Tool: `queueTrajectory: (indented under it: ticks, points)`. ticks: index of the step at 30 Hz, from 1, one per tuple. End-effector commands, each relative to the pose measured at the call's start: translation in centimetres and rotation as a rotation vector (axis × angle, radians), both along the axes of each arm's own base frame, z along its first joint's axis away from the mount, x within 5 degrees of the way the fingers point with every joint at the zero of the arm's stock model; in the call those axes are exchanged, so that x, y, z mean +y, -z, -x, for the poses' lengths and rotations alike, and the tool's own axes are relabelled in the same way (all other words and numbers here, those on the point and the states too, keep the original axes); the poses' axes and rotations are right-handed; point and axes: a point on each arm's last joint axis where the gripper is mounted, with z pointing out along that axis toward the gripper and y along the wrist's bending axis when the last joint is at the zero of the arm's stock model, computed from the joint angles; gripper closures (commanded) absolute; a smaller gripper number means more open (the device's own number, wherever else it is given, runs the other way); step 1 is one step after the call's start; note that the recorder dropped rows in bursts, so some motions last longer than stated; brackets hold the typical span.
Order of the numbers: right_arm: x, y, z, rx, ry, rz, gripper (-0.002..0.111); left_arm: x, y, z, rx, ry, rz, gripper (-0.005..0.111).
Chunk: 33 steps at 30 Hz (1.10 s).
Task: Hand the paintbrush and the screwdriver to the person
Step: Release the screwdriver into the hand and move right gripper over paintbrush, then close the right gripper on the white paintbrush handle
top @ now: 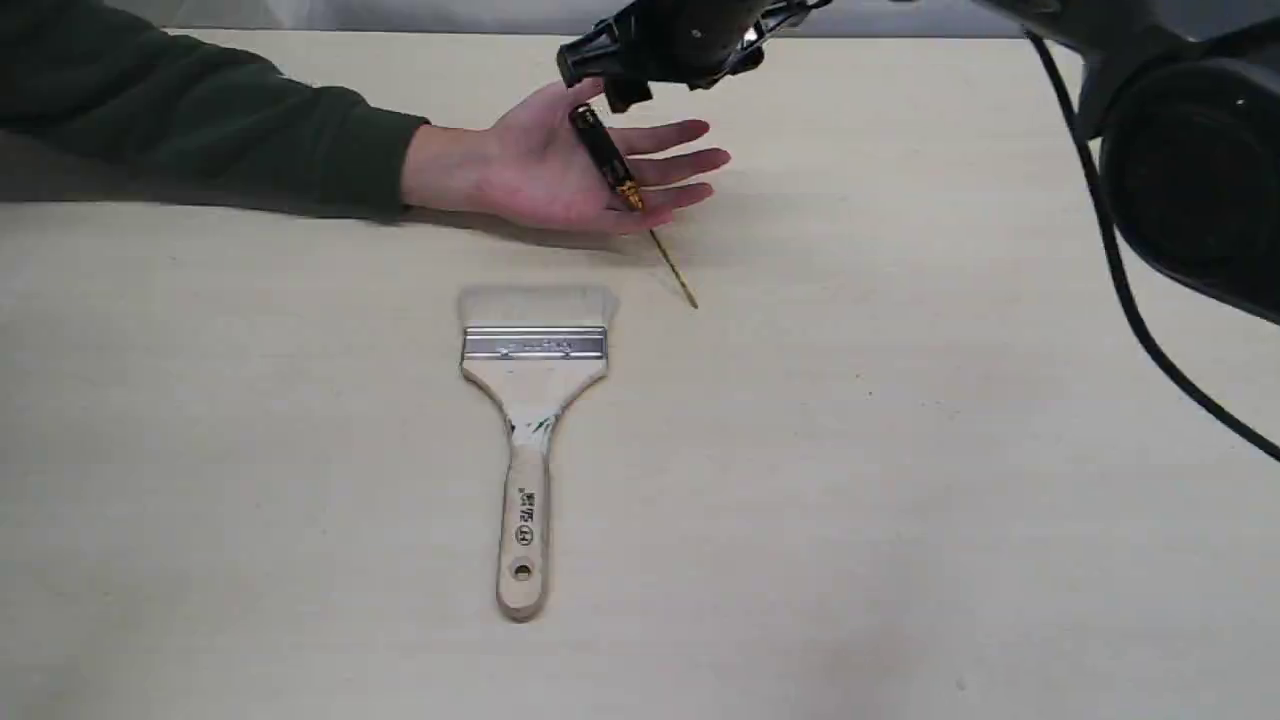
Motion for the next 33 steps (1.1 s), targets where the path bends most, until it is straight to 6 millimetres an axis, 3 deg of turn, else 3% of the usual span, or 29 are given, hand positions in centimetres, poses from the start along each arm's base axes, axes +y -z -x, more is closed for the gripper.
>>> queueTrajectory:
  ticks: [1,9,18,23,27,33]
  points:
    - [-0.6,-3.4,0.7,-0.031,-0.006,-0.001,0.047,0.0,0.0,0.0,-0.004,0.002,0.002,0.107]
    - [-1.1,-5.9,4.2,0.026,-0.103,-0.047,0.052,0.0,0.0,0.0,-0.004,0.002,0.002,0.107]
    - [-2.0,-5.6,10.7,0.079,-0.179,-0.131,0.052,0.0,0.0,0.0,-0.002,0.002,0.004,0.107]
    - [-1.7,-3.2,14.2,0.141,-0.192,-0.131,0.052,0.0,0.0,0.0,-0.002,0.002,0.004,0.107]
    - [0.6,-0.5,16.4,0.221,-0.26,-0.102,0.052,0.0,0.0,0.0,-0.002,0.002,0.004,0.107]
    - [4.2,2.6,18.2,0.276,-0.301,-0.085,0.052,0.0,0.0,0.0,-0.002,0.002,0.004,0.107]
